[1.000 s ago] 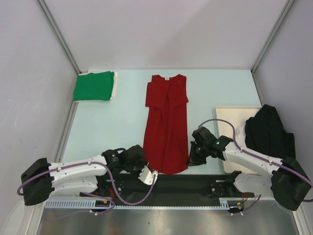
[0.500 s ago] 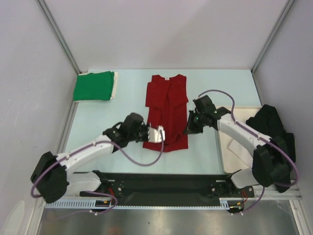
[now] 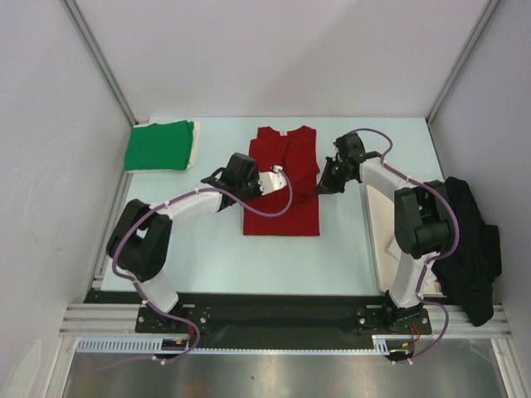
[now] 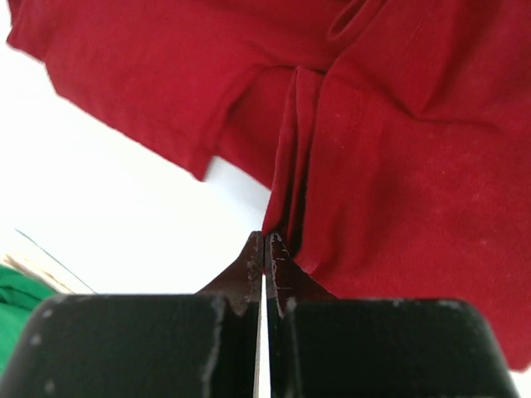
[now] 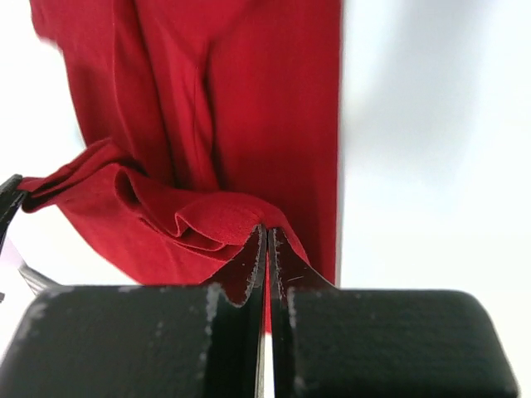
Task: Fold and stack the t-shirts
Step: Fold the tshirt
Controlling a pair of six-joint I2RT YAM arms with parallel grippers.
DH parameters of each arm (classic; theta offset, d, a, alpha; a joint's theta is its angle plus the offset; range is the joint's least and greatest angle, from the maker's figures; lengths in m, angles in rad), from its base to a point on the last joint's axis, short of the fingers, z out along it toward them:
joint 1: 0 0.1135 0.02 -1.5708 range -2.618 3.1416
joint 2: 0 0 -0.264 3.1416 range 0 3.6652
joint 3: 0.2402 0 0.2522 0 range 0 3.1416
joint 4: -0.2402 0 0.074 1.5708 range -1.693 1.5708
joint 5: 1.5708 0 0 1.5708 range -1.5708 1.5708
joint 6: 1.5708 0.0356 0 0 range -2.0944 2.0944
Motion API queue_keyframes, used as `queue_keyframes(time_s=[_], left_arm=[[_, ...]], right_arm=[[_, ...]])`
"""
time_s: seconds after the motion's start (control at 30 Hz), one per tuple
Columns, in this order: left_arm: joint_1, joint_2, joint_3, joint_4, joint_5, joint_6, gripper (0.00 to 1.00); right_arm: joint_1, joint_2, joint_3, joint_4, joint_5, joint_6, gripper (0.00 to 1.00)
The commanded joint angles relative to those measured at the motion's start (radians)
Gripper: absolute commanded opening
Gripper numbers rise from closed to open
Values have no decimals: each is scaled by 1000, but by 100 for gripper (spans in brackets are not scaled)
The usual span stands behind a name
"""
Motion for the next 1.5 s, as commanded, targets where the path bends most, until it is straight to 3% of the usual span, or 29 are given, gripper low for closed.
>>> queue_keyframes(time_s=[0.0,0.37,0.47,0.5,0.57,0.6,0.77,0.87,0.93,1.0,1.03,1.07,1.17,1.33,1.47], left_arm=[[35,41,95,51,-21,-56,0],[62,182,173,60,-49,-73,0],[70,216,196,75,-87,-82,0],[70,226,211,79,-102,-88,1],[70,254,250,74,-144,-122,17],[73,259,259,74,-156,-134,18],[88,283,300,65,-195,-204,6],[88,299,306,39,-178,-205,5],[87,289,310,13,-182,-214,10],[85,210,281,-12,-144,-203,26],[84,172,259,-35,-68,-182,31],[82,132,204,-50,-7,-165,44],[49,-19,71,-124,141,-71,59],[-65,-109,-130,-194,129,88,63],[-77,-83,-164,-175,112,82,64]], right_arm=[[-33,55,98,43,-35,-25,0],[-82,197,212,36,-61,-37,0],[-103,223,224,50,-75,-36,10],[-106,230,231,47,-75,-40,24],[-126,231,268,15,-52,-43,37],[-132,221,280,4,-9,-51,42],[-133,59,222,-17,99,-86,47],[-107,-13,117,-37,131,-99,50],[-90,-97,34,-33,131,-88,54],[-48,-172,-88,-22,114,-70,58],[-33,-191,-118,-28,112,-68,60],[-10,-207,-150,-34,118,-56,61],[58,-243,-238,-36,97,-37,64],[93,-237,-354,33,59,24,64],[98,-213,-382,96,40,49,64]])
